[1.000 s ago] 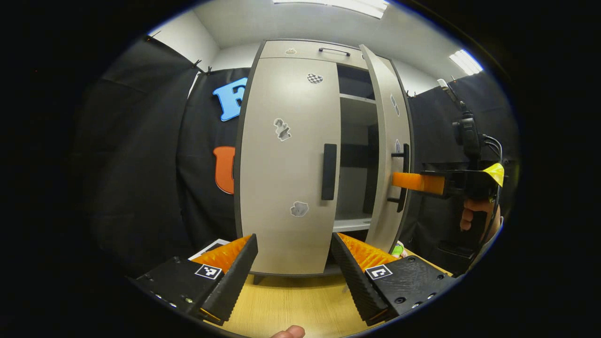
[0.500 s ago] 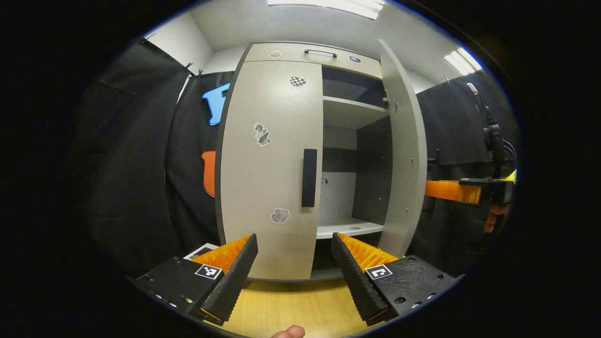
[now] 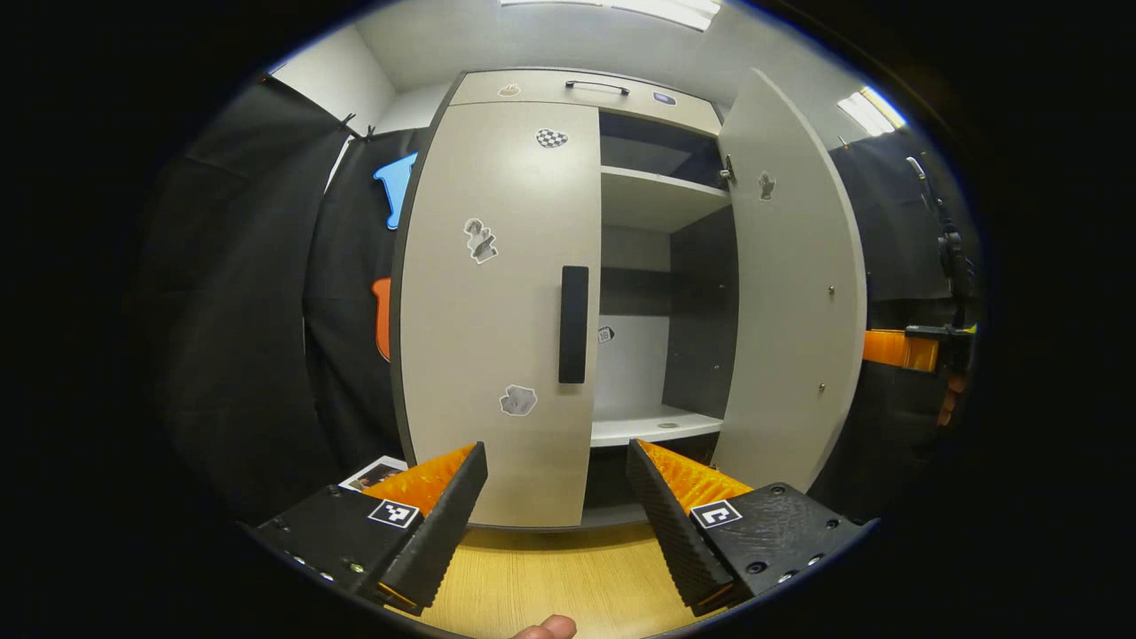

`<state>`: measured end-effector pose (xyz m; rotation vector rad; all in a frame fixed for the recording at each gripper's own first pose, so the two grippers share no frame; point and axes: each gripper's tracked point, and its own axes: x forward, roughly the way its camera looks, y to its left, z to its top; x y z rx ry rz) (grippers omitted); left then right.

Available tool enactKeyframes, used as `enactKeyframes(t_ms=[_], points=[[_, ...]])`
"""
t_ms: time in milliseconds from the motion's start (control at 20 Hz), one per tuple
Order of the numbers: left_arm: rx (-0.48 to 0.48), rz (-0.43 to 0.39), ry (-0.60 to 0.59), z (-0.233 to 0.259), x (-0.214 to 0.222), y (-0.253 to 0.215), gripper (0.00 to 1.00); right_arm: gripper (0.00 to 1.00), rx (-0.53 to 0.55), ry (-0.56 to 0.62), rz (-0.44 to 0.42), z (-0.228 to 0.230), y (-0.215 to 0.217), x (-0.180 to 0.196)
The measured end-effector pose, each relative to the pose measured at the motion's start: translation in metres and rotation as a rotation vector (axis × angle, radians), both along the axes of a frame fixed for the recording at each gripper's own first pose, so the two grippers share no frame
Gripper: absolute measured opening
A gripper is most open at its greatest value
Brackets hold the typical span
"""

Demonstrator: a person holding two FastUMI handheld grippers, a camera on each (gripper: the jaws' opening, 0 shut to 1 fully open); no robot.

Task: Open the right door of the double-door shoe cabinet with the right hand, and open the left door with the left hand.

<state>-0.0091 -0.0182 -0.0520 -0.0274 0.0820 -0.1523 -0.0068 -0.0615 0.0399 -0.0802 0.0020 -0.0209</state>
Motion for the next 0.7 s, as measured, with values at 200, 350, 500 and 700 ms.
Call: enactKeyframes(t_ms=[200, 350, 500, 700], points=[[0.002, -0.006, 0.004, -0.002, 0.004, -0.003, 0.95, 0.04, -0.001, -0.005, -0.077, -0.001, -0.035, -0.002], [0.008, -0.01, 0.011, -0.004, 0.006, -0.004, 0.95, 0.02, 0.004, -0.01, -0.082, 0.001, -0.058, -0.003], [0.01, -0.008, 0.02, -0.007, 0.005, -0.005, 0.95, 0.04, 0.048, -0.006, -0.048, -0.004, -0.06, 0.01], [0.014, 0.005, 0.023, -0.008, 0.0, 0.002, 0.95, 0.04, 0.045, -0.007, -0.079, -0.005, -0.057, -0.005]])
